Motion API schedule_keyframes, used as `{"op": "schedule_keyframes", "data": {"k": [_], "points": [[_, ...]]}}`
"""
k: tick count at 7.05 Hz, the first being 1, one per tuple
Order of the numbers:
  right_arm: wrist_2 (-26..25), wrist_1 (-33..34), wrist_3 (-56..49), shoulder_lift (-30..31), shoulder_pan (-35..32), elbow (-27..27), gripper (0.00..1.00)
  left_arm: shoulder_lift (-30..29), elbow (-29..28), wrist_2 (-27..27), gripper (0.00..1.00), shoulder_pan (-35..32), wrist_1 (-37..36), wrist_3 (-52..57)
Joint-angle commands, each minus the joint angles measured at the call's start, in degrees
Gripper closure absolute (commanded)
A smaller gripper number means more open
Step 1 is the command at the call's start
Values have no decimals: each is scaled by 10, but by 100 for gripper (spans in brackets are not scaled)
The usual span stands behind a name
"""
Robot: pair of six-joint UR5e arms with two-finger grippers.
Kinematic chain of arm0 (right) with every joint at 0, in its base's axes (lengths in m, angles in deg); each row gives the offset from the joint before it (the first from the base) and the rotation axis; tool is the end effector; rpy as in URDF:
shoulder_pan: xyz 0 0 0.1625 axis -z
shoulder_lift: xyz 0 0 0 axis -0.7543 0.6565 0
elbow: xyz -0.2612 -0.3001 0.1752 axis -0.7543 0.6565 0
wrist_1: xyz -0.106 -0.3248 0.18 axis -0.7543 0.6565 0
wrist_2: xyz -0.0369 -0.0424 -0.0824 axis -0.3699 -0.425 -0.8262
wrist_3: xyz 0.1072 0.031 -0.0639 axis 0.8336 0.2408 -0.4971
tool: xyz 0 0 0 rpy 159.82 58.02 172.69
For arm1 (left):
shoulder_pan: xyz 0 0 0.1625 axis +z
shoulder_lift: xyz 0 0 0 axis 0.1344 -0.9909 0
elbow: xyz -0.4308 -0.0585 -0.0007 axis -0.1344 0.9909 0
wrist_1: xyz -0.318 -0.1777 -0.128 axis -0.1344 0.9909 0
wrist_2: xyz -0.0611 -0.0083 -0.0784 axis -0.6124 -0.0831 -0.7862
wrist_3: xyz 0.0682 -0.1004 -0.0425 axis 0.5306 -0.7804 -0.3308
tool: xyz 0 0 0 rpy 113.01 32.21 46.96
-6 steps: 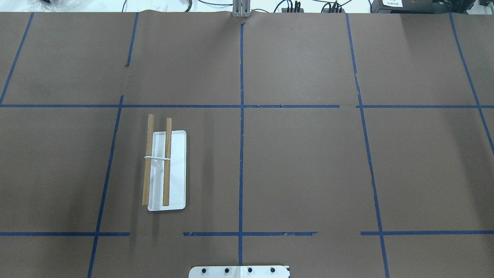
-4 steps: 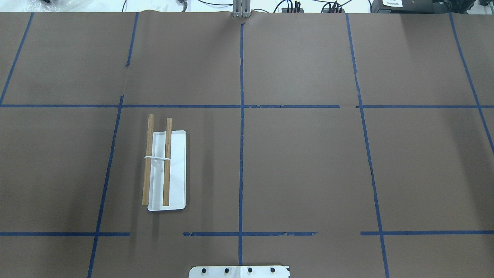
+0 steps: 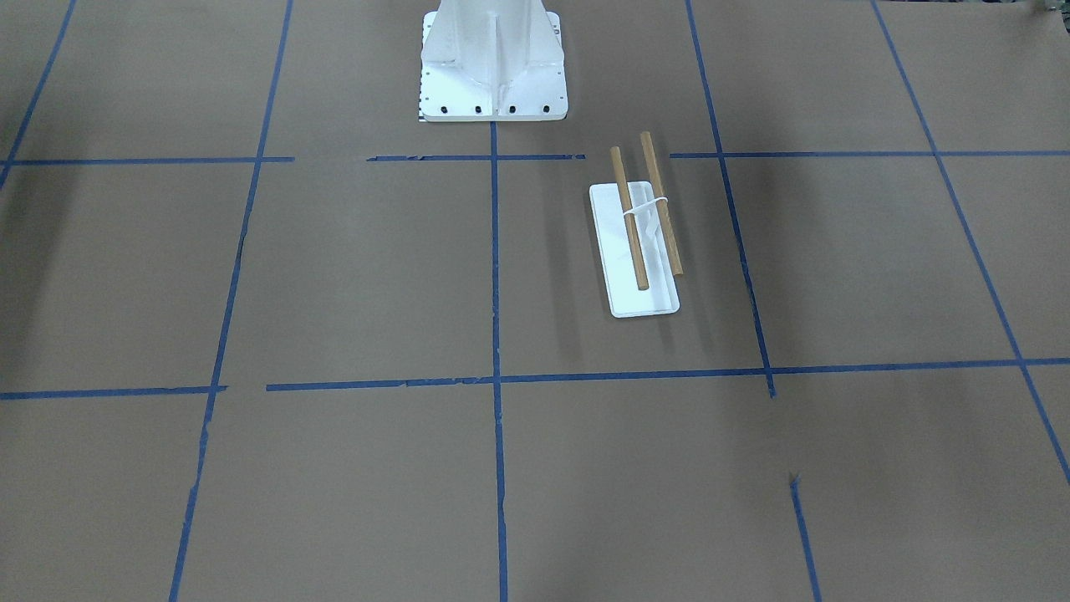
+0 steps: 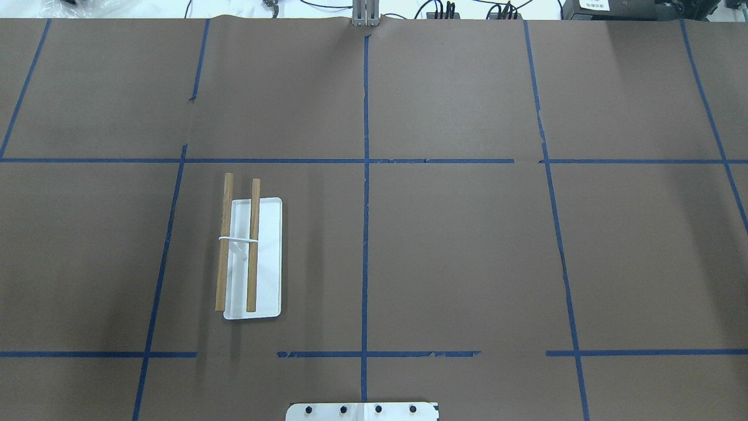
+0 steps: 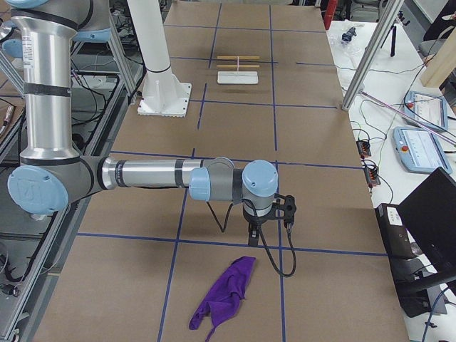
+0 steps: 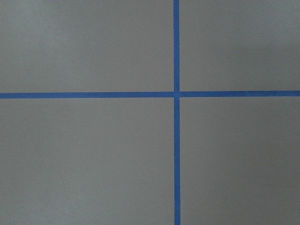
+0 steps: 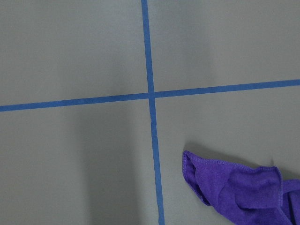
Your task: Hang towel on rack
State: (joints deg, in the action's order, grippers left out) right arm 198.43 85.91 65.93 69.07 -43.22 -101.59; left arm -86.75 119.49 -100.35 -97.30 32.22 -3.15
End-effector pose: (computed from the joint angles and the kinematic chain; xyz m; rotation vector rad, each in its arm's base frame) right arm 0.0569 -0.4419 0.6638 0.0120 -0.8129 0.1165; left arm -0.0429 -0.4456 0.6438 0.0818 0.7482 -0.0156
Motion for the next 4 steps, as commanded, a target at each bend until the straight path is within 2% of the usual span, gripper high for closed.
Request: {"op": "schedule_keyframes", "data": {"k": [1, 3, 4], "points": [[-3, -145, 6, 36, 2, 51, 0, 0, 5, 0, 0, 0, 1, -1], [-5, -335, -91, 33, 3, 195, 0, 0, 8, 0, 0, 0, 2, -1], [-5, -349, -134, 32, 10, 213, 0, 0, 10, 0, 0, 0, 2, -1]]}}
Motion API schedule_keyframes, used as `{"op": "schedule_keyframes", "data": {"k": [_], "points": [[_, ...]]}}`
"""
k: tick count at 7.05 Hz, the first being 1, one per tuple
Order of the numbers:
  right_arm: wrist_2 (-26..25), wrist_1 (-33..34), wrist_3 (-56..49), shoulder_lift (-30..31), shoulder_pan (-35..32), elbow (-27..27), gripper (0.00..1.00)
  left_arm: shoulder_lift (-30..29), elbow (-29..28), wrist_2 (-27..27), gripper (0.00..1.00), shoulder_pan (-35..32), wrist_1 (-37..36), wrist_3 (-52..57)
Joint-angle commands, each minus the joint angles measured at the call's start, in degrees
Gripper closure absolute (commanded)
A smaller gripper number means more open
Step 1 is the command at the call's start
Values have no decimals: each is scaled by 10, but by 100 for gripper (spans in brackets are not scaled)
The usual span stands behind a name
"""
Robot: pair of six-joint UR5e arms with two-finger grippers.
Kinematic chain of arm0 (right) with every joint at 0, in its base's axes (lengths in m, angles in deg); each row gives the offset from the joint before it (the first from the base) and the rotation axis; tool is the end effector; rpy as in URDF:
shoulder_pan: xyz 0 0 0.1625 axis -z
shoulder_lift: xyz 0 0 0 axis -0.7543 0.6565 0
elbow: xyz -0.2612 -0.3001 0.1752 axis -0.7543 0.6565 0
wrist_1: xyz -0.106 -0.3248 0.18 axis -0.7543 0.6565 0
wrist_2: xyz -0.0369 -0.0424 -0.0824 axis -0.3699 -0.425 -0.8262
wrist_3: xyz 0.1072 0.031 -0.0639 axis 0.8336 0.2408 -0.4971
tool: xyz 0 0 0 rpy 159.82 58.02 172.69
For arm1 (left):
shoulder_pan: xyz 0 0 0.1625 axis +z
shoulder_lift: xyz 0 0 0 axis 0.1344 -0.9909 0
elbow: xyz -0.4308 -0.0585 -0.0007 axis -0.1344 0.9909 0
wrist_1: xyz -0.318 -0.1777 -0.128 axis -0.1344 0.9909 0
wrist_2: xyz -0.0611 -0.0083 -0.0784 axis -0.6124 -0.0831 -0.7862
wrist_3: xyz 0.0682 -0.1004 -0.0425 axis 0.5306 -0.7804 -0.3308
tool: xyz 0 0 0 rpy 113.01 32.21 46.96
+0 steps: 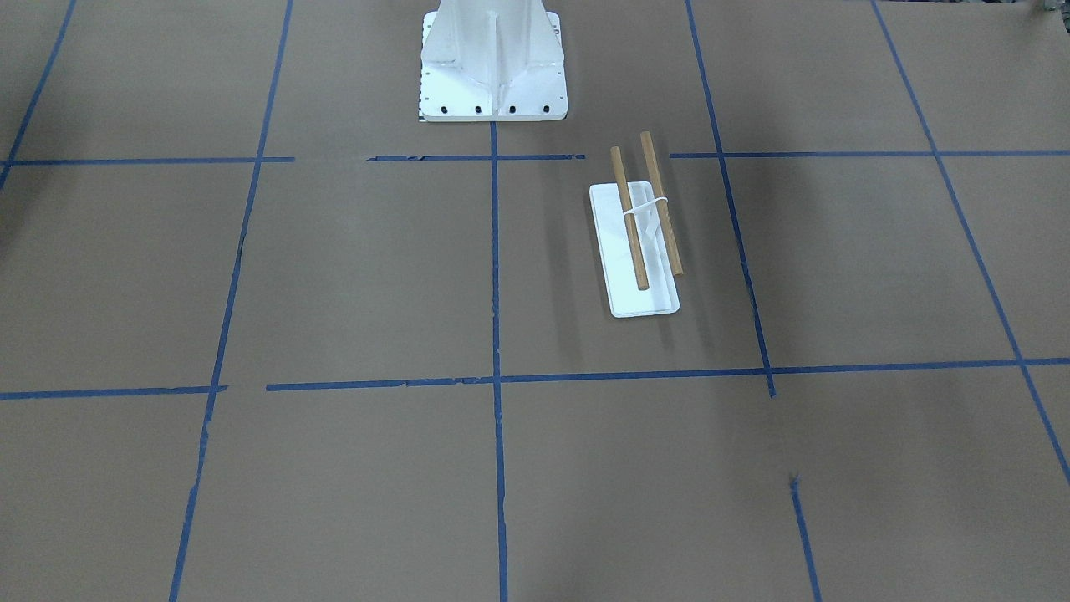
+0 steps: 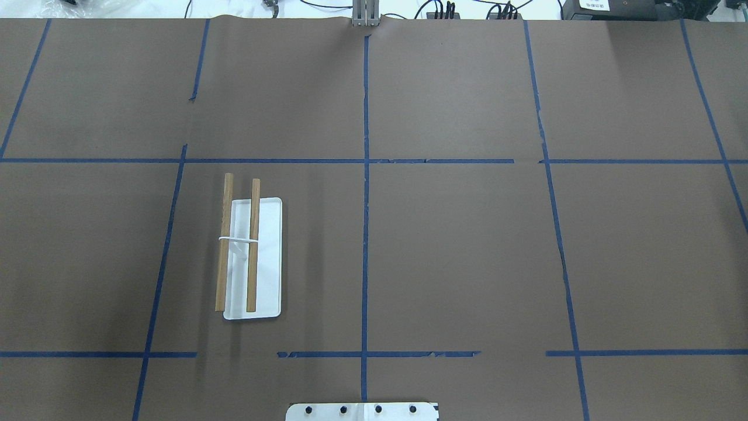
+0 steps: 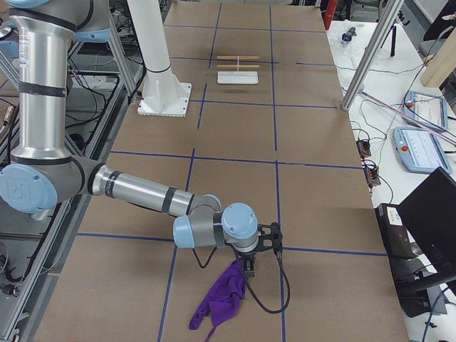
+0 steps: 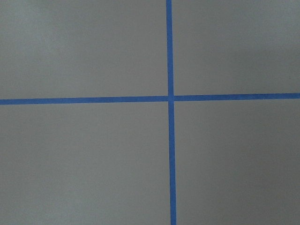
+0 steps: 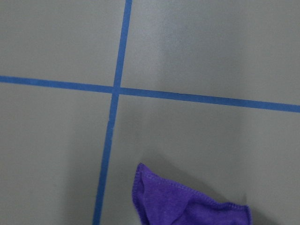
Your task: Hang towel on rack
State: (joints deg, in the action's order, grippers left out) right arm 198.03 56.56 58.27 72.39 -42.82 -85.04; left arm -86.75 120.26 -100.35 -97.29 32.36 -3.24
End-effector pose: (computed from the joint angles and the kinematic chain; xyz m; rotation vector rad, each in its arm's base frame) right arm 0.0535 -0.4141 0.7684 0.2195 -0.7954 -0.0828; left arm -0.0429 -0.4464 0.6372 0.0963 0.7486 -0.0110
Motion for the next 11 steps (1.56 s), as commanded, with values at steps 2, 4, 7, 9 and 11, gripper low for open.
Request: {"op": "schedule_keyframes", "data": {"k": [2, 4, 7, 9, 11], "points": [[-1, -53, -172, -1, 19, 94, 0, 0, 8, 0, 0, -1, 0, -2], [-17, -54, -235, -1, 42, 127, 0, 1, 12, 0, 0, -1, 0, -2], [-40, -54, -290, -4, 46, 165, 0, 1, 14, 0, 0, -1, -1, -2], [-40, -54, -314, -17, 50, 195, 0, 1, 14, -16, 0, -1, 0, -3], [-40, -53, -314, -19, 51, 196, 0, 1, 15, -20, 0, -1, 0, -3]]}}
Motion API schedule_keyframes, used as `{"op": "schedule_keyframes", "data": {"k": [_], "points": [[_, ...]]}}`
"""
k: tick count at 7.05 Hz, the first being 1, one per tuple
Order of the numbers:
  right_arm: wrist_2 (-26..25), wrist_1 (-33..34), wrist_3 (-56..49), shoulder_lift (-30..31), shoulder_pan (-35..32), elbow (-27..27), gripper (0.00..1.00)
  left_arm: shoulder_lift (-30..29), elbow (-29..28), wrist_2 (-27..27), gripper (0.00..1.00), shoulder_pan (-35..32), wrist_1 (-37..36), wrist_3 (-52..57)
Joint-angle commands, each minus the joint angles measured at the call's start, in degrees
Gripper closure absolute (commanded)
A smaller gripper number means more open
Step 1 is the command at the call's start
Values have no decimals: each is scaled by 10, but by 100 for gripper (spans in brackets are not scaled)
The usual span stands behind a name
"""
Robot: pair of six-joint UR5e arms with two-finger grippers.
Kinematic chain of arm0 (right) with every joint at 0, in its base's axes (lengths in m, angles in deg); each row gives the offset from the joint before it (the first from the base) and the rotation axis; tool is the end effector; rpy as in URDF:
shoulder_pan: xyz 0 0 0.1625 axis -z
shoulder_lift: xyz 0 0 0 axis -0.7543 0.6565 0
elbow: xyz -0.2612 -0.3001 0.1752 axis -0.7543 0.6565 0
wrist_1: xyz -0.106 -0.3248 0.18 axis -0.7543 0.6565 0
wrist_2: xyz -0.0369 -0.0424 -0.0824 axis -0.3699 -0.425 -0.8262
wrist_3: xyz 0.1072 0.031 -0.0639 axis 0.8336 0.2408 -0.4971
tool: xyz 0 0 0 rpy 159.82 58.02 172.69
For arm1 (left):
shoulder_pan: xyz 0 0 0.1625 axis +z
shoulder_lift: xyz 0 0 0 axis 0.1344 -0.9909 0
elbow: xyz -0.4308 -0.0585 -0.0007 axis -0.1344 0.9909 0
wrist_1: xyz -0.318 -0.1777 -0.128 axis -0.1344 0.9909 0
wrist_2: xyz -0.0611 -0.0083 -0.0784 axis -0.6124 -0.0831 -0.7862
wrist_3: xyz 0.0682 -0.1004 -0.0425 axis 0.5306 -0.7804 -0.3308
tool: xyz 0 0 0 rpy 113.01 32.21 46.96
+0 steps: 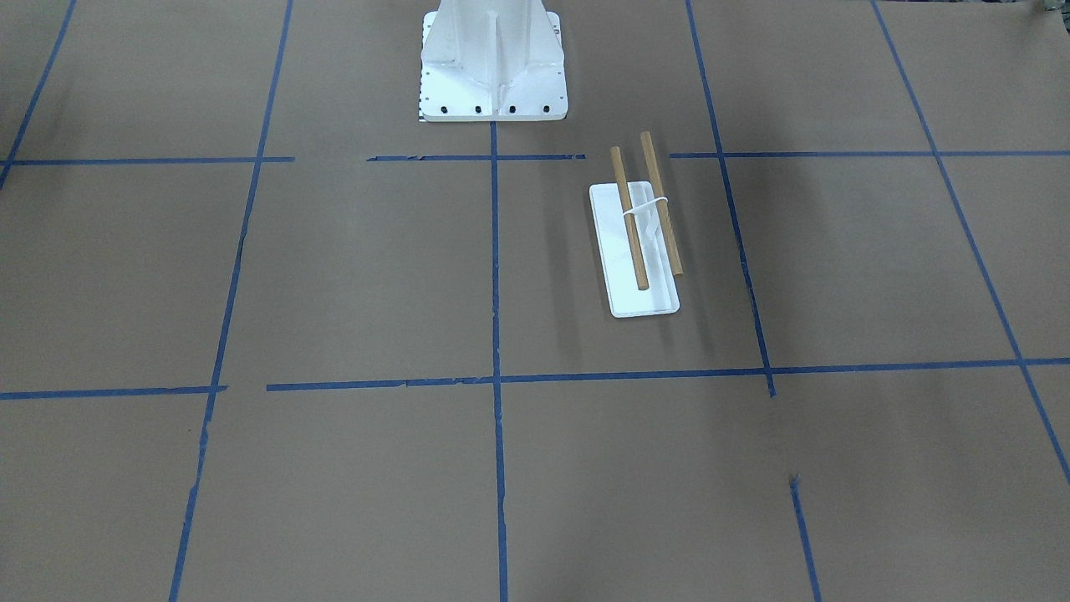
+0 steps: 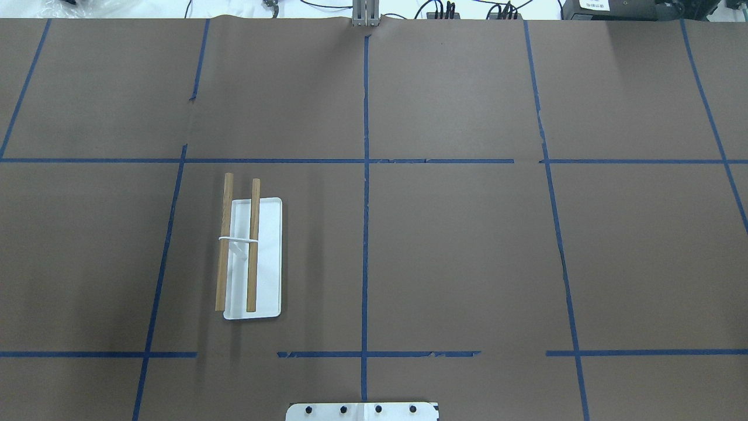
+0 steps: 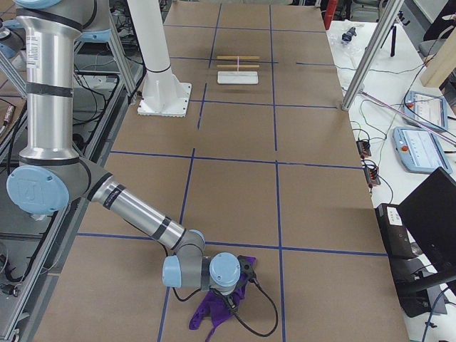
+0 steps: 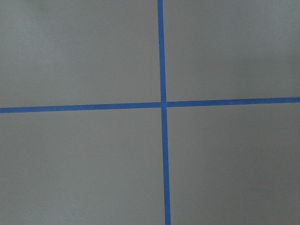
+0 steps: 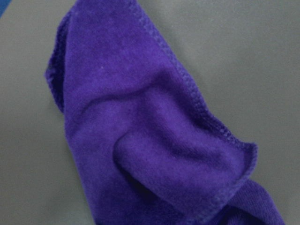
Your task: Hang towel on rack
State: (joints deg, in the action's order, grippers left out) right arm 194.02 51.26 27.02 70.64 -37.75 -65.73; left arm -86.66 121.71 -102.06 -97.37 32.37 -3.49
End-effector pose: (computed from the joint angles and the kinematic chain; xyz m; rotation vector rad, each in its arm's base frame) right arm 0.0262 -0.3657 0.8984 0.1840 -0.7236 -0.6017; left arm -0.0407 -0.4461 0.6233 0.1161 0.7789 -0.0049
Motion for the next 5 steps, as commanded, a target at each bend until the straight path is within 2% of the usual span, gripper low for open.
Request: {"op": "schedule_keyframes", "data": {"k": [1, 2, 3, 5], "points": [[0, 0, 2, -2, 1, 3, 31, -1, 0, -3, 0, 0, 0, 0], [1, 0, 1, -5, 1, 2, 74, -1, 1, -3, 0, 0, 0, 0], [1, 0, 1, -7, 1, 0, 100, -2, 1, -3, 0, 0, 0, 0], [5, -3, 1, -8, 0, -8, 100, -2, 4, -3, 0, 0, 0, -1]]}}
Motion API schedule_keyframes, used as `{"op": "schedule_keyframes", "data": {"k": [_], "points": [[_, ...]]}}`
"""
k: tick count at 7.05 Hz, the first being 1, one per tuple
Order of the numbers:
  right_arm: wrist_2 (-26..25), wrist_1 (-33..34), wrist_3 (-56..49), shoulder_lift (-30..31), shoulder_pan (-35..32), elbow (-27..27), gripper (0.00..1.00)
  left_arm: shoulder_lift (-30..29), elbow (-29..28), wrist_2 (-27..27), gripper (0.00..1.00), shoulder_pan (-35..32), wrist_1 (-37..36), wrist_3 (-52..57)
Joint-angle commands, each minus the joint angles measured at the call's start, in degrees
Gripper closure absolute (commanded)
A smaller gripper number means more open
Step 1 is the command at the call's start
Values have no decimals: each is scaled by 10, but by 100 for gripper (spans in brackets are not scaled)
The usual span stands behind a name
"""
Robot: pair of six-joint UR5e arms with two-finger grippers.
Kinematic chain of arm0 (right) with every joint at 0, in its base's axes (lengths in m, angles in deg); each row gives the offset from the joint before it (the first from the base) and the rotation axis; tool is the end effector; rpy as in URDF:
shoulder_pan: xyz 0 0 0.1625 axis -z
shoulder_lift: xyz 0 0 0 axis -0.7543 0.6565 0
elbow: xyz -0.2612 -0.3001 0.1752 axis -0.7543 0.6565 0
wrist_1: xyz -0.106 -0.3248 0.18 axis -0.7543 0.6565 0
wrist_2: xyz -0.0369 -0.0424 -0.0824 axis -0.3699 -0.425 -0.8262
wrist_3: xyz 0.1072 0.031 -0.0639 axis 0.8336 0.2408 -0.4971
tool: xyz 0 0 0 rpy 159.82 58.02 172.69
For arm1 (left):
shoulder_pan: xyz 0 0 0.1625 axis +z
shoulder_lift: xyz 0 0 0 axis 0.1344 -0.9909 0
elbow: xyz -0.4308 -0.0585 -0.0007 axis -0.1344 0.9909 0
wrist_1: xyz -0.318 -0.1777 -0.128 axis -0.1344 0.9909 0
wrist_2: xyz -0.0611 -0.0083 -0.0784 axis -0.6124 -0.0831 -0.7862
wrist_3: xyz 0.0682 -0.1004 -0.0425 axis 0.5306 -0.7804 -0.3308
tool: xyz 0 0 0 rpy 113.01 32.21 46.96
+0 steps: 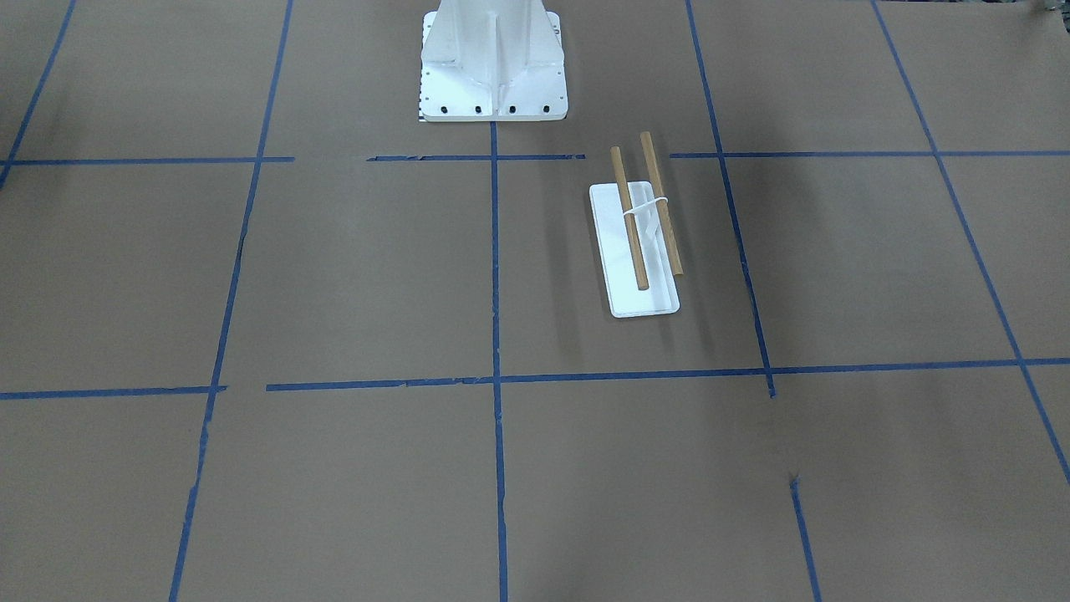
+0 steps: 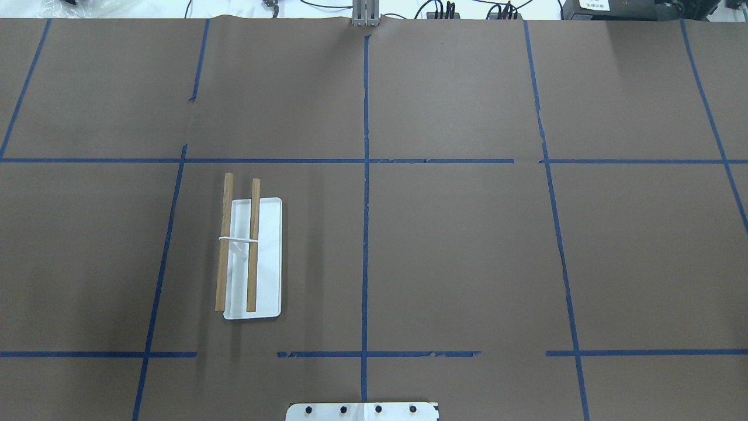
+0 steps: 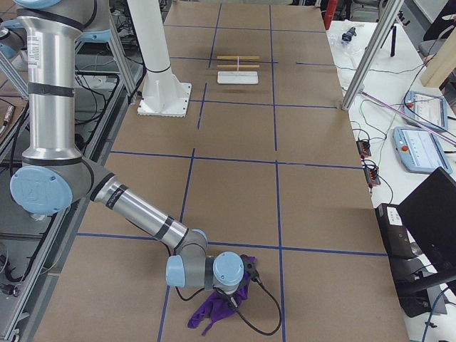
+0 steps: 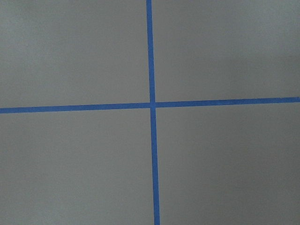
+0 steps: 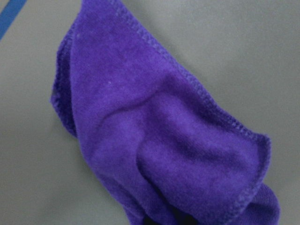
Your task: Hang towel on rack
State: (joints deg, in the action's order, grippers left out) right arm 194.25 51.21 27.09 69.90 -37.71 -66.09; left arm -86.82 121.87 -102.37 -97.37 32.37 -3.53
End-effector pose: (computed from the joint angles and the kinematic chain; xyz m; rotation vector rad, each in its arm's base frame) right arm 0.0249 -0.3771 0.8907 0.2033 -0.7230 -0.6083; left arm -0.0402 -0.4474 0.6203 0.1208 0.7844 -0.0029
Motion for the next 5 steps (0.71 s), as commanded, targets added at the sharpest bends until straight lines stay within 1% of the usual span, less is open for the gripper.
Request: {"op": "schedule_keyframes", "data": {"k": [1, 3, 4, 5], "points": [[7, -3, 3, -1, -2, -17, 100, 0, 7, -1, 0, 0, -1, -1], [62, -5, 8, -2, -14, -45, 100, 0, 17, 0, 0, 0, -2, -2], [84, -6, 36, -2, -31, -88, 100, -2, 18, -1, 0, 0, -2, -2], [86, -6, 79, -1, -38, -143, 100, -5, 17, -1, 0, 0, -2, -2]]}}
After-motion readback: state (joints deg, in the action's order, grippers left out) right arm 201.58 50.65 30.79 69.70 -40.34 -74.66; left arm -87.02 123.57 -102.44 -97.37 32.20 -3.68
